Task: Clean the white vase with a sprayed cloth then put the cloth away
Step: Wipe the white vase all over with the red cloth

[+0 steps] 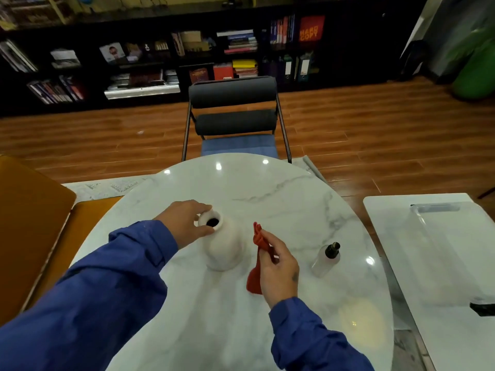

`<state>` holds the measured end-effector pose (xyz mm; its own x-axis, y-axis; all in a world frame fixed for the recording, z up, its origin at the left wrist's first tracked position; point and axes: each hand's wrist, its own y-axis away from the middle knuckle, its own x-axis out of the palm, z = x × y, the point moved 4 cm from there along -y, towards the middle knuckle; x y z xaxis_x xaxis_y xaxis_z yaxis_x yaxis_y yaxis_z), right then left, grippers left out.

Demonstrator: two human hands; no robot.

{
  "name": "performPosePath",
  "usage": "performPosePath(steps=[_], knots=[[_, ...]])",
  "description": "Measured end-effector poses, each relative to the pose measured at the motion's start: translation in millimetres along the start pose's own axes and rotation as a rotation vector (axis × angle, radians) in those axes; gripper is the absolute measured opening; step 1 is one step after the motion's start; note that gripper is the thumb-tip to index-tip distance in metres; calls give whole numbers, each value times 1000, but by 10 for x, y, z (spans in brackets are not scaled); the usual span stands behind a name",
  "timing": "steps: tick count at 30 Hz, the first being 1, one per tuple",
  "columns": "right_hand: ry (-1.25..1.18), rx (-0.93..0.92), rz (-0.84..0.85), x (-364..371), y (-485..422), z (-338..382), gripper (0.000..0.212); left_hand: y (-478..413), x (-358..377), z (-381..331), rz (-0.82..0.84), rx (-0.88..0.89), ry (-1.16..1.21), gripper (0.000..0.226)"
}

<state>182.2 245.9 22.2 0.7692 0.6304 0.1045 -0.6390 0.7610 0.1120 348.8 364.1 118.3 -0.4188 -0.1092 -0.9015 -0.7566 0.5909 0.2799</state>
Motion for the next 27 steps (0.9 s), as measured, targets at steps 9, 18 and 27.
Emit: performPosePath(steps=[9, 18, 27], knots=[[250, 5, 143, 581, -422, 6, 42, -6, 52, 29, -60, 8, 29, 57], [379, -383, 182, 508, 130, -93, 45, -42, 24, 33, -70, 22, 46, 58], [357, -335, 221, 556, 157, -97, 46, -42, 28, 32, -68, 19, 66, 58]])
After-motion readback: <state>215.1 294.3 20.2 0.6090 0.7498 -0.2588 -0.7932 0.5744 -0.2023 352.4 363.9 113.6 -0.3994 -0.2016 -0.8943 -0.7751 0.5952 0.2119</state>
